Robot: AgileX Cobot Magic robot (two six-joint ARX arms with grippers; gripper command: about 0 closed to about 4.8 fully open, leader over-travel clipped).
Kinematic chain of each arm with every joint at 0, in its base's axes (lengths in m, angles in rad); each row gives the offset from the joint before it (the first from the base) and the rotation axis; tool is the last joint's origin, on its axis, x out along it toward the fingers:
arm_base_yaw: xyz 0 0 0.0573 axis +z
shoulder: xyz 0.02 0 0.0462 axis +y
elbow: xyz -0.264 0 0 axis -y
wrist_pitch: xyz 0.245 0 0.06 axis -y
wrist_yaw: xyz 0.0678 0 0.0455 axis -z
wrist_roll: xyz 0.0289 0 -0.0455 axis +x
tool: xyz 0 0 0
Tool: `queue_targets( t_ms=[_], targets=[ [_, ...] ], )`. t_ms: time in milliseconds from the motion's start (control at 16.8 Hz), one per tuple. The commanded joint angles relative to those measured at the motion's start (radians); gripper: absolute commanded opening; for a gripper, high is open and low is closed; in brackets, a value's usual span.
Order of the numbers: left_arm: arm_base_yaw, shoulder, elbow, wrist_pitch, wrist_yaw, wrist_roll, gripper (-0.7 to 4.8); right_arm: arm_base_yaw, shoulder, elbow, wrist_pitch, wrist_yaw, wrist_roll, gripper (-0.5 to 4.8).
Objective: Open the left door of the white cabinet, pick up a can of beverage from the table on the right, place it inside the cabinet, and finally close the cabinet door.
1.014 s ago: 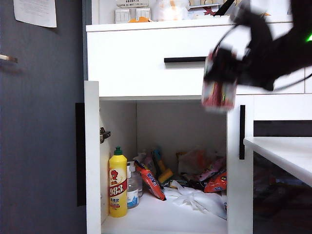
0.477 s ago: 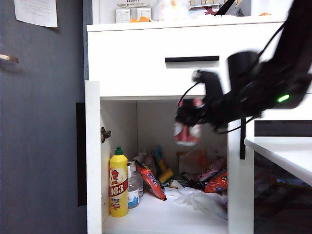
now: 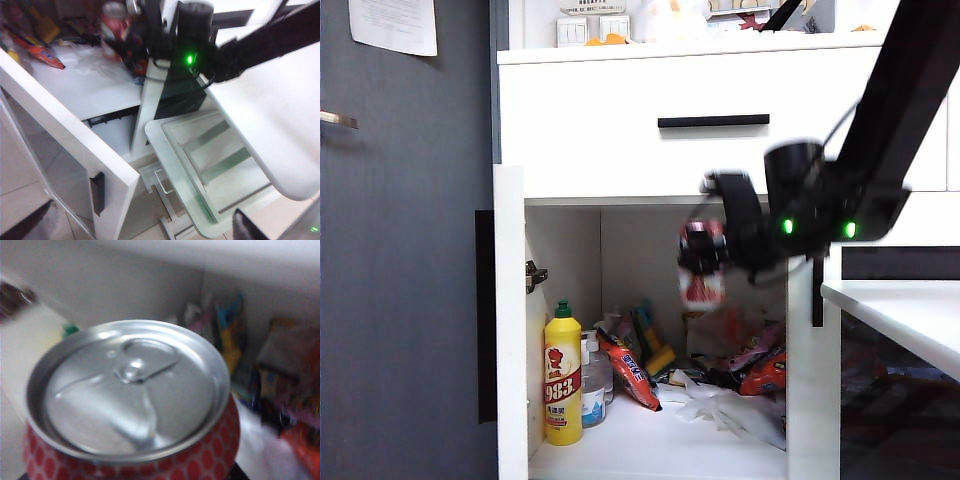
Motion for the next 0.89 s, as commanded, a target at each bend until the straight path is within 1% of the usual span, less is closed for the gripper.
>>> queue_targets(
  t_ms=[60,418,537,716,895],
  targets=[
    [0.001,-0.001,0.002,0.007,-0.014,-0.002,4.79,0.009,0.046,0.011,0.051,-0.024,0.019,2.07],
    [0.001,-0.001,0.002,0.004,-0.015,-0.006,4.79,0.002,0.116,0.025,0.105,-0.026,0.023,2.07],
    [0.001,-0.001,0.002,-0.007,-0.027,-0.024,4.79,-0.005,0.172,0.15,0.041,-0.031,0.053,2.07],
    [0.001,0.002,0.002,-0.011,-0.033,-0.024,4.79,-0.005,0.223,0.311,-0.072,-0.04,0.052,2.07],
    [0.001,0.006,-0.006,-0.025,-0.033,-0.024,4.79,0.005,0.262,0.35,-0.076,-0.041,0.053,2.07]
  ],
)
